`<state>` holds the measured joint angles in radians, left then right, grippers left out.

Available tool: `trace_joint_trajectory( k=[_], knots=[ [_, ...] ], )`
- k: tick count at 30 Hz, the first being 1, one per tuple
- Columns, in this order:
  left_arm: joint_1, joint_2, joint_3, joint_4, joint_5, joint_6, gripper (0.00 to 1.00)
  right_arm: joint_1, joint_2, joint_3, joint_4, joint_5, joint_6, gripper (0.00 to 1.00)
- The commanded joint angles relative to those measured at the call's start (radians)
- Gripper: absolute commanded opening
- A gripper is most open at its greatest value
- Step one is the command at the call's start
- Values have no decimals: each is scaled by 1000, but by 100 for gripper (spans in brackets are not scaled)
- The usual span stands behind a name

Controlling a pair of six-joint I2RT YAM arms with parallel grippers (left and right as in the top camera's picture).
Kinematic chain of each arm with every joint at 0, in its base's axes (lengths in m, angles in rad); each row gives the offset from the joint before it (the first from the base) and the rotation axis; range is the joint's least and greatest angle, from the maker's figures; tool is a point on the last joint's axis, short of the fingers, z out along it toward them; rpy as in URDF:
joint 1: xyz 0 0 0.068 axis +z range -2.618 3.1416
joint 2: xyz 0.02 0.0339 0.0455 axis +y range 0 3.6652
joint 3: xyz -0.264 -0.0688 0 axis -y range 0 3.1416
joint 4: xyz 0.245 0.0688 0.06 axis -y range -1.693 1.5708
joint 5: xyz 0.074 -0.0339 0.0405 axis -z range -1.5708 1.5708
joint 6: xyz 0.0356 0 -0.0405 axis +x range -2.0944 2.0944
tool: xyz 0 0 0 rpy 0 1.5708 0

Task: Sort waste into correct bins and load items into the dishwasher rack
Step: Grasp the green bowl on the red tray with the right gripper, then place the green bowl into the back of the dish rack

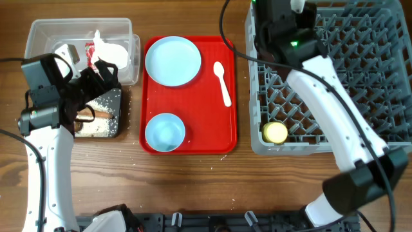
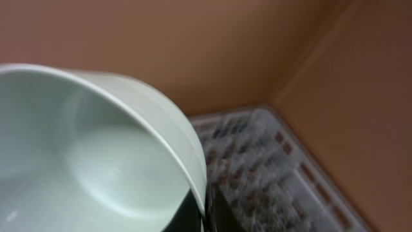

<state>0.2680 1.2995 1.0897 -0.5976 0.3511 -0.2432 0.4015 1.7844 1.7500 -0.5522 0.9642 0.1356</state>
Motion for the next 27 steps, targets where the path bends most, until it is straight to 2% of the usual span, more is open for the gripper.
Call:
trace_joint_trajectory(
  k=[1, 4, 5, 12, 16, 23, 26, 27],
  knots=[
    [-2, -5, 10, 2, 19, 23, 100, -52, 141, -5, 195, 138, -306, 4],
    [-2, -5, 10, 2, 19, 23, 100, -76, 293, -5, 398, 180, -375, 4],
    [-2, -5, 10, 2, 19, 23, 100, -79, 315, -5, 404, 180, -371, 4],
    [-2, -5, 10, 2, 19, 23, 100, -108, 415, -6, 407, 161, -367, 4],
    [-2, -5, 10, 2, 19, 23, 100, -124, 437, -8, 364, 63, -368, 4],
    [-2, -5, 10, 2, 19, 23, 100, -65, 437, -8, 290, 21, -375, 5],
    [-2, -5, 10, 2, 19, 23, 100, -45, 437, -8, 196, 21, -378, 18],
    [-2, -5, 10, 2, 19, 23, 100, -34, 437, -8, 167, 21, -378, 34]
  ],
)
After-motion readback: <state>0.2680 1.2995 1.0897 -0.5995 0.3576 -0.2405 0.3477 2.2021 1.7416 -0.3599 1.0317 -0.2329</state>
